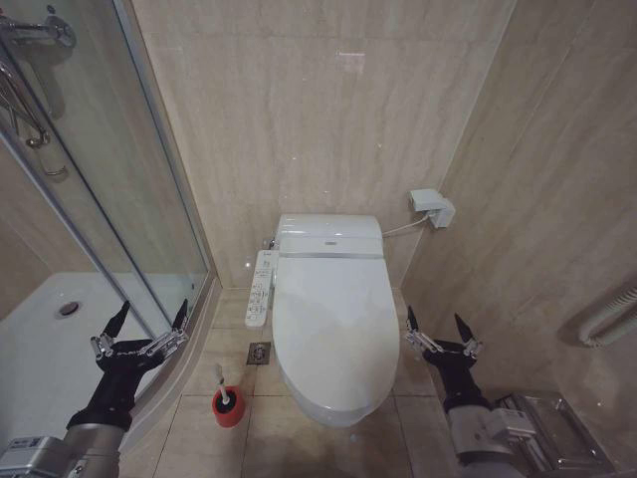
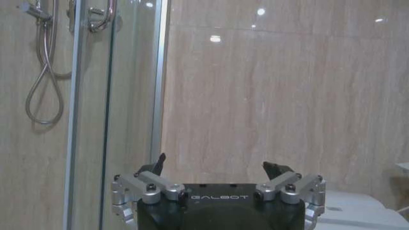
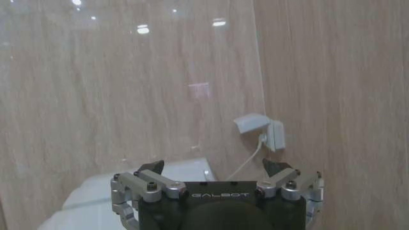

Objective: Open the toilet lid, clean the toilet bowl with a toilet brush, close the toilet lid, and flush.

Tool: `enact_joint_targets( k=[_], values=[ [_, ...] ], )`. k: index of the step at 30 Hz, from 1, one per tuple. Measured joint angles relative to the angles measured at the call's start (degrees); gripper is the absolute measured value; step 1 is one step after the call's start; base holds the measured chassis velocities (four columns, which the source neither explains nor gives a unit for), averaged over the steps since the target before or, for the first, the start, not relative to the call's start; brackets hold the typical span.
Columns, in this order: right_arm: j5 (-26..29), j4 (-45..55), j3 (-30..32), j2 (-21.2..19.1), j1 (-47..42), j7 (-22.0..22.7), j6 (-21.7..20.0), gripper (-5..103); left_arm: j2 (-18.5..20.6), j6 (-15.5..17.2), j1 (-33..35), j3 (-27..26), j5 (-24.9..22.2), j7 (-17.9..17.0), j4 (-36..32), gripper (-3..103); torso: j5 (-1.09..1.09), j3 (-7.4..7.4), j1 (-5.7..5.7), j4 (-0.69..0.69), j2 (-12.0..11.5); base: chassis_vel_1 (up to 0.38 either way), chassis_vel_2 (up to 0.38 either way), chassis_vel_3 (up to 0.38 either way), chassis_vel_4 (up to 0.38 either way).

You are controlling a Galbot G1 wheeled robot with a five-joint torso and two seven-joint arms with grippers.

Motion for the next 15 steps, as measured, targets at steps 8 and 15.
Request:
enact_joint_targets(
  k=[8, 15],
  values=[
    [-2.0, 3.2, 0.2, 1.6, -3.5, -0.6, 1.3, 100, 0.0, 0.0, 0.0, 0.0, 0.0, 0.0, 0.0, 100, 0.01, 0.00, 0.00, 0.00, 0.0, 0.000, 0.000, 0.000, 0.000],
    [-2.7, 3.4, 0.2, 2.2, -4.7, -1.4, 1.7, 100, 0.0, 0.0, 0.0, 0.0, 0.0, 0.0, 0.0, 100, 0.01, 0.00, 0.00, 0.00, 0.0, 0.000, 0.000, 0.000, 0.000]
  ],
)
